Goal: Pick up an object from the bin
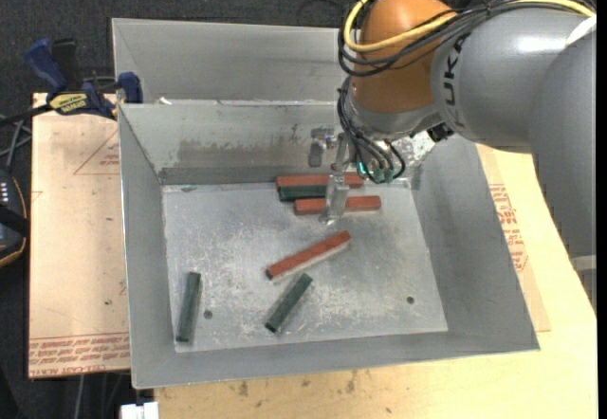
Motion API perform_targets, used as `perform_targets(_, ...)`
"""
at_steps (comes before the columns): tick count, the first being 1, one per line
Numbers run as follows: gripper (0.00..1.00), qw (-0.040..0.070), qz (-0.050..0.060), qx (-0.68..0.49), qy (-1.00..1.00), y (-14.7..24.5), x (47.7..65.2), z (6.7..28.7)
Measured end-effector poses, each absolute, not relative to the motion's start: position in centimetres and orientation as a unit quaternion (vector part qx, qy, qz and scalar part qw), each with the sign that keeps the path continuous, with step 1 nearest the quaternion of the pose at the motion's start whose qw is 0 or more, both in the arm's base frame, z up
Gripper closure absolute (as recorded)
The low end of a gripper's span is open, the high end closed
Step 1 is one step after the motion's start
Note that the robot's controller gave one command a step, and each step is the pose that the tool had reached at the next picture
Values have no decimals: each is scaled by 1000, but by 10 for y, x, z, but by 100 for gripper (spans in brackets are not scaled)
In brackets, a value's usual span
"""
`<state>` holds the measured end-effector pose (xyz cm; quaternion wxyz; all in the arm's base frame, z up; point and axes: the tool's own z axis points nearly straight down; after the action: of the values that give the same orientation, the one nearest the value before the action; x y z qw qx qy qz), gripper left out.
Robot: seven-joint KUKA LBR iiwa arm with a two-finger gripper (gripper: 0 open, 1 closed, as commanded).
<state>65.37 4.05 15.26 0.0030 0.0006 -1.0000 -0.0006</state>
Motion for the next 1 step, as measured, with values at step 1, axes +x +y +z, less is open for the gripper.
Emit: perform_targets(1, 0, -1, -1, 0, -1000, 40, 655, 158)
